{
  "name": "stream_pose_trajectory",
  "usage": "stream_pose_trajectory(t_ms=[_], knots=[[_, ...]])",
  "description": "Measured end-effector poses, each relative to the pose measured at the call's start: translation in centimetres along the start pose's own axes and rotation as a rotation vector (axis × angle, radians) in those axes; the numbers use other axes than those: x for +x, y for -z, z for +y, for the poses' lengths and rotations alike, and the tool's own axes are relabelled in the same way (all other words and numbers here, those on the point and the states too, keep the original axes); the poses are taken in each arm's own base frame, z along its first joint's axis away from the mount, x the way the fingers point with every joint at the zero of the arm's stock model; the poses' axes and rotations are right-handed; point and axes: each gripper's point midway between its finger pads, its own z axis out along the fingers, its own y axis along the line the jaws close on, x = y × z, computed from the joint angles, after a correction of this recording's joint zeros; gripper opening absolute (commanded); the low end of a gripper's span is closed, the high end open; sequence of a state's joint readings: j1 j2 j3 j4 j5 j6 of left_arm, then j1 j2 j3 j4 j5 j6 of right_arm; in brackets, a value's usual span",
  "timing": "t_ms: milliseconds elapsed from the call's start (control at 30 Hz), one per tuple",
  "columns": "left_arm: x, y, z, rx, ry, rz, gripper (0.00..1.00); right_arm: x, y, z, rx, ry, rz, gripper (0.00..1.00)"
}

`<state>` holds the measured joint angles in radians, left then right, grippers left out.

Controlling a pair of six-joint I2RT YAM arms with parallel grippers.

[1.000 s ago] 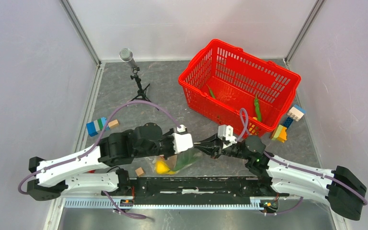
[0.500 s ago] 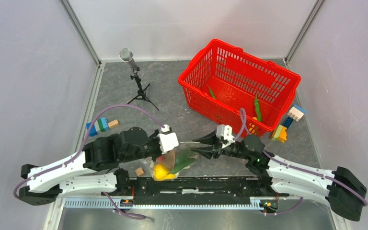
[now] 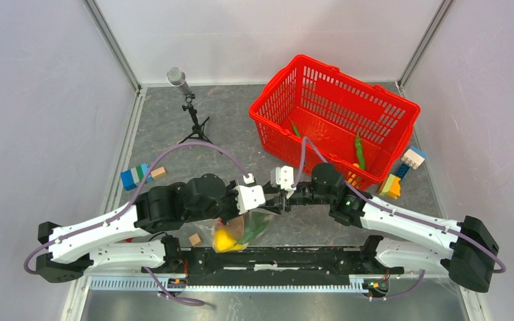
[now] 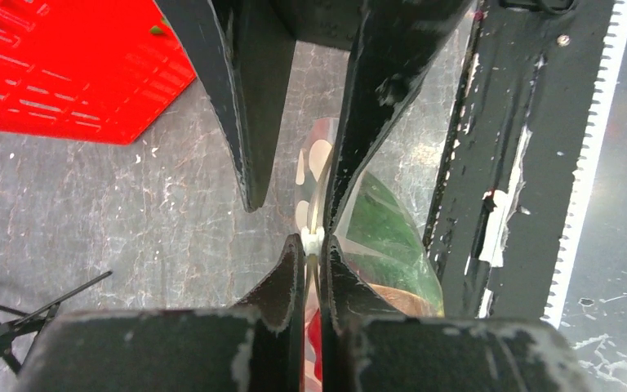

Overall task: Place the food in the zip-top bag and seal the zipper
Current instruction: Zip the zipper food storage bag at the center of the board.

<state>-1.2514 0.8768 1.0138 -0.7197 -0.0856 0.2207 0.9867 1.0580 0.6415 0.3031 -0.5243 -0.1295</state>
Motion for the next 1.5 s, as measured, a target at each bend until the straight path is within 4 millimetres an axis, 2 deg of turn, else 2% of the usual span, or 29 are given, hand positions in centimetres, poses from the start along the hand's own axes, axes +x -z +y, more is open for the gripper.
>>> stream_pose_trajectory(t_ms=[67, 133, 333, 467, 600, 867, 1033, 1200, 1367, 1500], knots=[[-0.3, 0.0, -0.1, 0.004, 0.001, -0.014, 0.02, 0.8, 0.0, 0.4, -0.02, -0.004, 0.026, 0.41], [-0.6, 0.1, -0.1, 0.005, 0.002, -0.026, 0.02, 1.4, 0.0, 0.6, -0.037, -0.005, 0.044, 0.35], [-0.9, 0.7, 0.1, -0.002, 0.004, -0.051, 0.02, 1.9, 0.0, 1.0, -0.056, -0.003, 0.062, 0.01], [-1.0, 0.7, 0.1, -0.004, 0.005, -0.056, 0.02, 1.9, 0.0, 0.8, -0.043, -0.007, 0.062, 0.0], [-1.4, 0.9, 0.6, -0.031, 0.012, -0.075, 0.02, 1.4, 0.1, -0.5, 0.042, -0.004, 0.046, 0.0], [-2.1, 1.6, 1.8, -0.101, 0.032, -0.125, 0.02, 0.3, 2.7, -3.4, 0.279, 0.003, 0.003, 0.0], [-1.3, 2.5, 2.4, -0.145, 0.063, -0.14, 0.03, 0.0, 4.3, -5.0, 0.394, 0.003, 0.0, 0.0], [-0.1, 4.5, 3.2, -0.206, 0.106, -0.15, 0.05, 0.4, 6.2, -6.2, 0.5, -0.008, 0.003, 0.0], [1.0, 5.7, 3.8, -0.253, 0.144, -0.139, 0.08, 0.5, 7.3, -6.7, 0.559, -0.022, -0.01, 0.0], [1.5, 5.9, 4.3, -0.287, 0.165, -0.127, 0.09, 0.7, 7.8, -7.0, 0.592, -0.045, -0.01, 0.0]])
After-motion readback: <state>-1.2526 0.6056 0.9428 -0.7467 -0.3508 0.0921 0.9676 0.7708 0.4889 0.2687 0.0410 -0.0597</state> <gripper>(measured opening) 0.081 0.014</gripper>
